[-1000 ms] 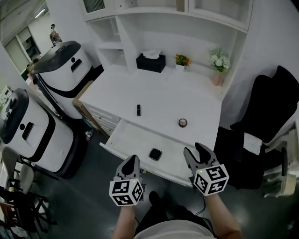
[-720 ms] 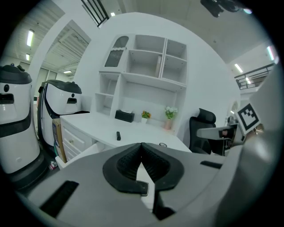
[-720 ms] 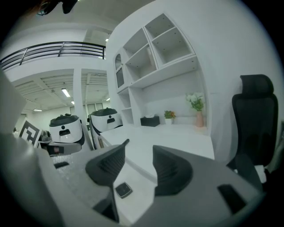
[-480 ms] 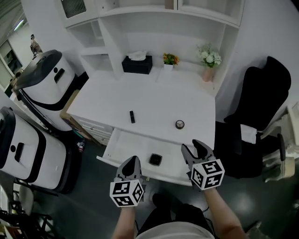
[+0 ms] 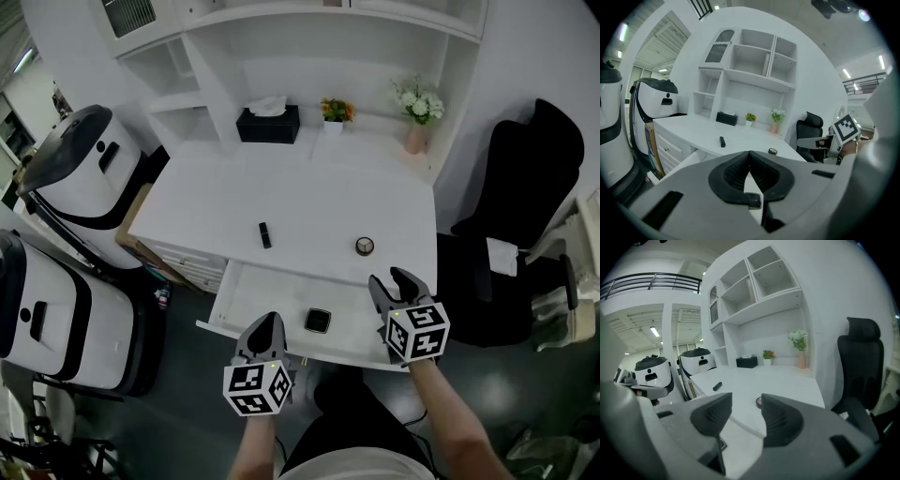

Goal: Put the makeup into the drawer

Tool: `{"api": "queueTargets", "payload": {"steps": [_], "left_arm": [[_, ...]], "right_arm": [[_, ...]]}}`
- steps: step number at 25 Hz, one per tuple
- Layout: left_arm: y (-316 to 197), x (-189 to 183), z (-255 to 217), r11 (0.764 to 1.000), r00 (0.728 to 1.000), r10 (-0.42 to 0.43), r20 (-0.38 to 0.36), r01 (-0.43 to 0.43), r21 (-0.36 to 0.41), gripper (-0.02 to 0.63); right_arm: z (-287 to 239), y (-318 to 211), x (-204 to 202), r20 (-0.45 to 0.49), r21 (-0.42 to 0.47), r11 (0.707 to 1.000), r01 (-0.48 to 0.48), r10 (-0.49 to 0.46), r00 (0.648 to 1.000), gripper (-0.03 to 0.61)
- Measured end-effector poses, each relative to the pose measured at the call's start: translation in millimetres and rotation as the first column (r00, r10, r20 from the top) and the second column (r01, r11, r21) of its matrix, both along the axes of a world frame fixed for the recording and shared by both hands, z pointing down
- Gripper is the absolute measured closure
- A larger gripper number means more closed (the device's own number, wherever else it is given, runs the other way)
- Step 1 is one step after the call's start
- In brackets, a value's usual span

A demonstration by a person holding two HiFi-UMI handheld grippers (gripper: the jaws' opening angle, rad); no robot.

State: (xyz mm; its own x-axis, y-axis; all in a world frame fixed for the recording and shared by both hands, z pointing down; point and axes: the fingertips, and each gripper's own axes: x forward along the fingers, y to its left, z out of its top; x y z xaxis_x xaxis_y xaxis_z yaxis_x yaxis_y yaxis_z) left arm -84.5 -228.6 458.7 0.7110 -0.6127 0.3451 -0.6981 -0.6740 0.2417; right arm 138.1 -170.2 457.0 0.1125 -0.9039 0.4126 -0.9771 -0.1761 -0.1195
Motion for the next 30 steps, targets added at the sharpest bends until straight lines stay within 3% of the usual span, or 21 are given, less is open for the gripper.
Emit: {"api": "queueTargets", "payload": {"steps": [14,30], "left_arm": [[-31.5,14.8,18.4,1.0,1.0,0.0,0.031,0.001,-0.03,0.615],[-67.8,36.1,38.5,0.997,0.998,-0.025,0.054,0.029,-0.074,0.615]], "right_arm": [[50.2,-49.2,31.0,0.0,-0.11,0.993,-0.034,0.034,0.999,0.399],[91.2,-95.1,54.7,-0.047,-0.228,0.974,0.019,-0.03,0.998,0.367]]}}
